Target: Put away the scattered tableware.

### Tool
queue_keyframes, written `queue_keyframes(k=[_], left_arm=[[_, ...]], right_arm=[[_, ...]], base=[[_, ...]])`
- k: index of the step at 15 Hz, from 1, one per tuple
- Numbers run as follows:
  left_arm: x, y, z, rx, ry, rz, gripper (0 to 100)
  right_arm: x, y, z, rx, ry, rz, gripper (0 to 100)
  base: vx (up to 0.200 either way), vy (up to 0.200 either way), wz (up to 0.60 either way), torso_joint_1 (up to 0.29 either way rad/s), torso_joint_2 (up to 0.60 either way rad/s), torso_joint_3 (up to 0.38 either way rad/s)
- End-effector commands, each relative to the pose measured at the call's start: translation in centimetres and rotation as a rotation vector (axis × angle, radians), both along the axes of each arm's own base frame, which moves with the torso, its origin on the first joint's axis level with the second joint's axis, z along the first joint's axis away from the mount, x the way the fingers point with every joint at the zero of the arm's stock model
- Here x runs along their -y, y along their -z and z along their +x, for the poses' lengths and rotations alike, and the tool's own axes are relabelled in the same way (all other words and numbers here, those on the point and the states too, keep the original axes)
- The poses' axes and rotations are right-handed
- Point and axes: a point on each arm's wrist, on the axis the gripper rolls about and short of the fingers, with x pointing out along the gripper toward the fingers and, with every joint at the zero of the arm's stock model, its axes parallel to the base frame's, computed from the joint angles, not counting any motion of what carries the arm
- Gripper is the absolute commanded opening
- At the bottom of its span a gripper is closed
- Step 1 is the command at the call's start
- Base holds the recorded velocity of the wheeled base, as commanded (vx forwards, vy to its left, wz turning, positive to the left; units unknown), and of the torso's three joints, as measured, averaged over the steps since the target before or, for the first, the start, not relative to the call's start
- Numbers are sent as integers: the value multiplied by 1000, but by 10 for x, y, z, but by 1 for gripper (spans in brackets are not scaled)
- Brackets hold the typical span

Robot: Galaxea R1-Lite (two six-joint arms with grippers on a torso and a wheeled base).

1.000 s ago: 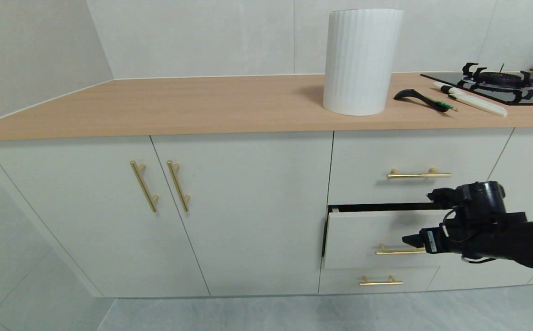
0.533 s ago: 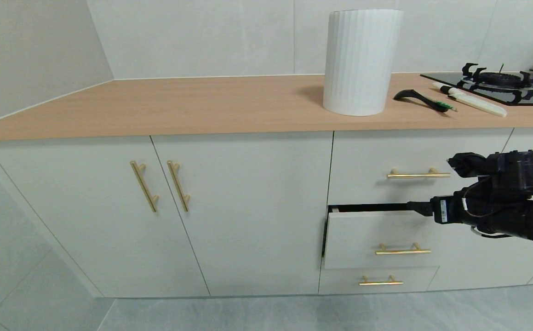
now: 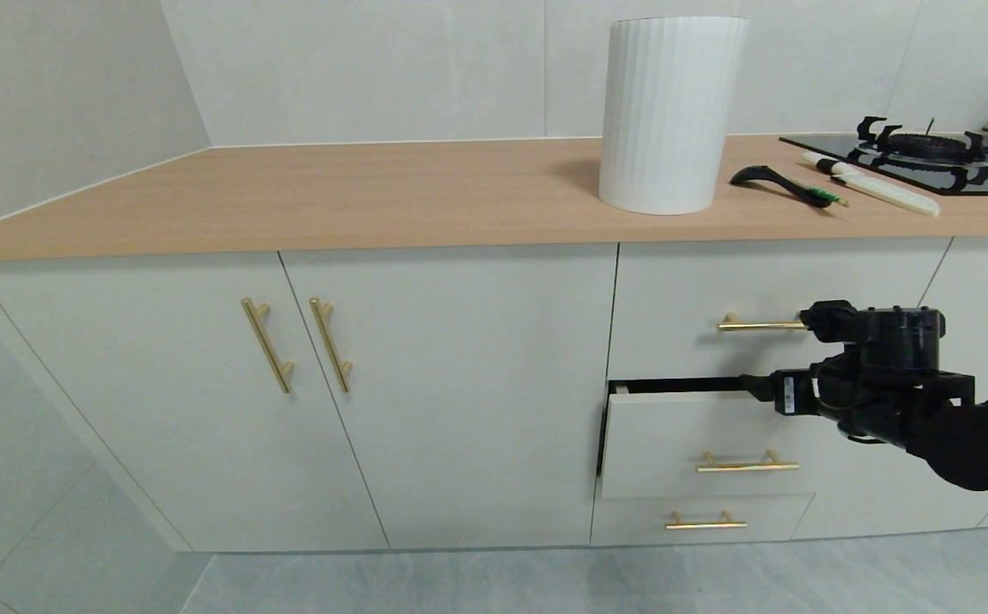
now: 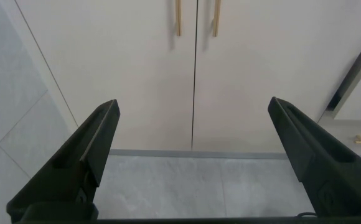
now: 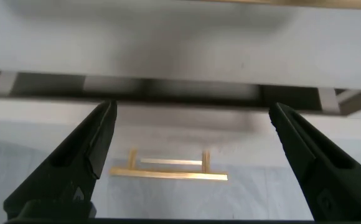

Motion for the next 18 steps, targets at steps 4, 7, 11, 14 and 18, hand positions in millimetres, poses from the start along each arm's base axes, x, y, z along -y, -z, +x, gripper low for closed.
queue_keyframes(k=[4, 7, 11, 14, 18], left_arm=[[0, 0, 0, -1, -1, 0, 100], [0, 0, 0, -1, -1, 0, 100], [0, 0, 0, -1, -1, 0, 100], [0, 0, 0, -1, -1, 0, 100], [0, 0, 0, -1, -1, 0, 100]], right_arm=[[-6, 36, 15, -25, 17, -14, 100], [-6, 39, 19, -11, 25, -12, 100], [-6, 38, 18, -11, 27, -12, 100], [-5, 28, 11, -24, 27, -14, 100], [-3, 13, -3, -95, 17, -18, 100]], base=[[0, 0, 0, 0, 0, 0], [0, 0, 0, 0, 0, 0], [0, 0, 0, 0, 0, 0], [0, 0, 0, 0, 0, 0], [0, 0, 0, 0, 0, 0]])
